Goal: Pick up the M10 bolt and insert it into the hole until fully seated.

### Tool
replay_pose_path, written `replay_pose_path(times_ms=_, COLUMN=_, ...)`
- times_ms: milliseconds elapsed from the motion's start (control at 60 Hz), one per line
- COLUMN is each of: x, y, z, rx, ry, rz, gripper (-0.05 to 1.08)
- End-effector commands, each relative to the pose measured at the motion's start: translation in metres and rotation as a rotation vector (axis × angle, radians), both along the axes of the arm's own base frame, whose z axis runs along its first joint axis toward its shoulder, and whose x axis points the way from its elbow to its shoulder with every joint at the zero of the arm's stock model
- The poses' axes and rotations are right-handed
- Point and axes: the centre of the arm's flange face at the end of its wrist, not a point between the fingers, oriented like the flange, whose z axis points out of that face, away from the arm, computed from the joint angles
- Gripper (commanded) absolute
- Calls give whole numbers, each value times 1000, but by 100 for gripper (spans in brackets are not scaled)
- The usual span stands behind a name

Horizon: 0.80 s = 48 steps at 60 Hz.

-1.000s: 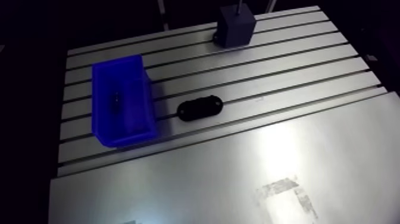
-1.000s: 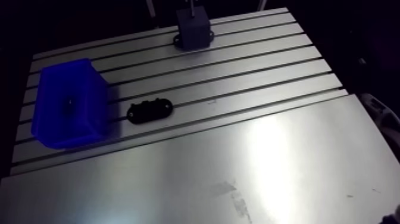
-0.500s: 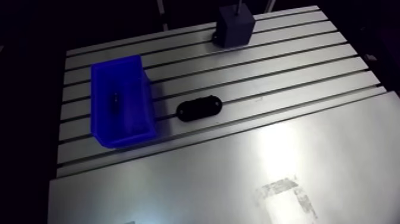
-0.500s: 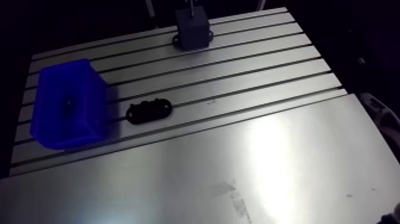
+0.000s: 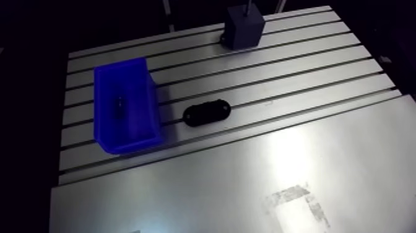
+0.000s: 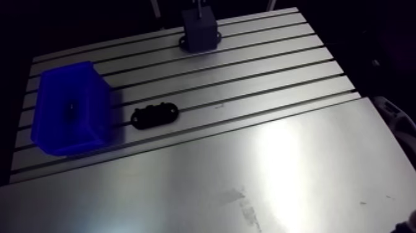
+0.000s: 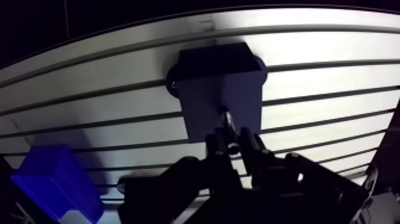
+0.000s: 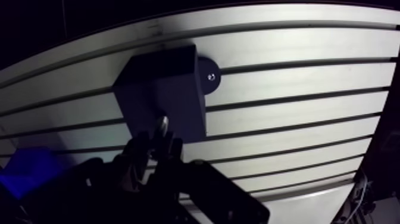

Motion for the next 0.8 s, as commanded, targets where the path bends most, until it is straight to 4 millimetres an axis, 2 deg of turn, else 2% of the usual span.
replay_pose_path(times_ms=17, x=0, y=0, z=0, rx=1, ry=0, rz=-1, gripper=108)
replay_pose_path(times_ms=800, x=-1, y=-1, z=1, rx=1, ry=2, rz=0, gripper=108)
